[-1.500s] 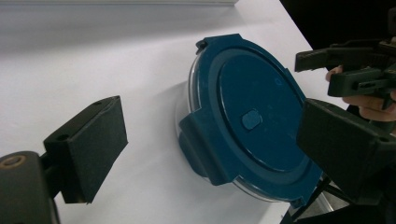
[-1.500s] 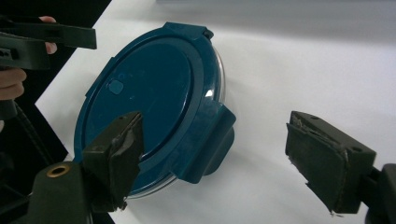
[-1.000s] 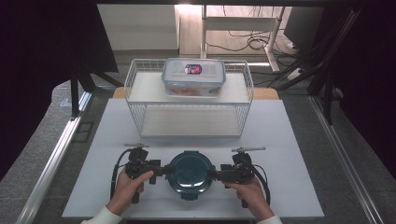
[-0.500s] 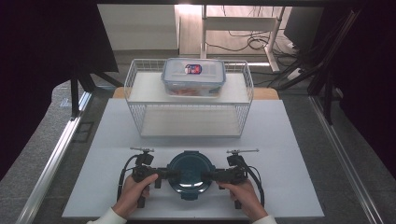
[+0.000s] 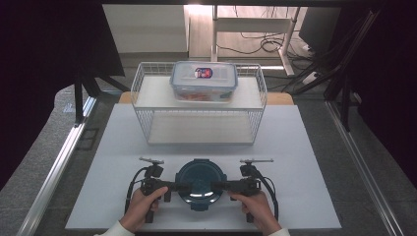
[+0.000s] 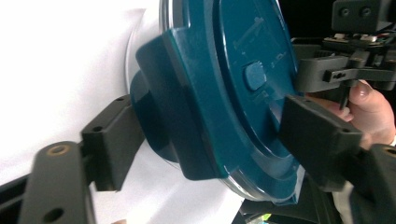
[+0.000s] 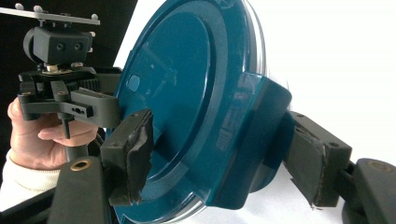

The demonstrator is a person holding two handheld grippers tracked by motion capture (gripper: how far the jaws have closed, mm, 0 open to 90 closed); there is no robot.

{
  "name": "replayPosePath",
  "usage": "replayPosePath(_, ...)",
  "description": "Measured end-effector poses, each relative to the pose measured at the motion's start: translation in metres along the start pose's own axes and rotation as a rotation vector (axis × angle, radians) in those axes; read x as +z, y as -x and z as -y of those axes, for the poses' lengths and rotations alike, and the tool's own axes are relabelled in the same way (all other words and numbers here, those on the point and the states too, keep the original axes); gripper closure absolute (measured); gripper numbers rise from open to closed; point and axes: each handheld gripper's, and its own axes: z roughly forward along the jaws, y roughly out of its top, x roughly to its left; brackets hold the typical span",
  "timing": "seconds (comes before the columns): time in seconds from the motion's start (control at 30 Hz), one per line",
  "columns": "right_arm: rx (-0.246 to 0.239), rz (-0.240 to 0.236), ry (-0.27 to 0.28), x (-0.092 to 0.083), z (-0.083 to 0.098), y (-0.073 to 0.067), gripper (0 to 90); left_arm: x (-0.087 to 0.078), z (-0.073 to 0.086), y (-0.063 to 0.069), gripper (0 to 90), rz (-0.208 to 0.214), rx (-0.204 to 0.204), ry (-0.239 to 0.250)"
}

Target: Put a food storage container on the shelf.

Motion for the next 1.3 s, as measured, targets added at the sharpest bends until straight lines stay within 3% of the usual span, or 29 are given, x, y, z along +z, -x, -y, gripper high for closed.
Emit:
replayPosePath(0.3,0.022,-0.003,0.019,-0.003,0.000,0.000,33.4,-0.005,0.001,0.006,26.9,-0.031,-0.031,0.023)
replayPosePath(0.63,0.011,0.007,0.058,-0.010,0.005,-0.008,38.8,-0.011,0.006,0.014,33.3,-0.048,-0.022,0.053)
replayPosePath(1.3,-0.080,0.031,0.099,-0.019,0.003,-0.023,41.9,-0.021,0.003,0.025,37.8,-0.068,0.054,0.077)
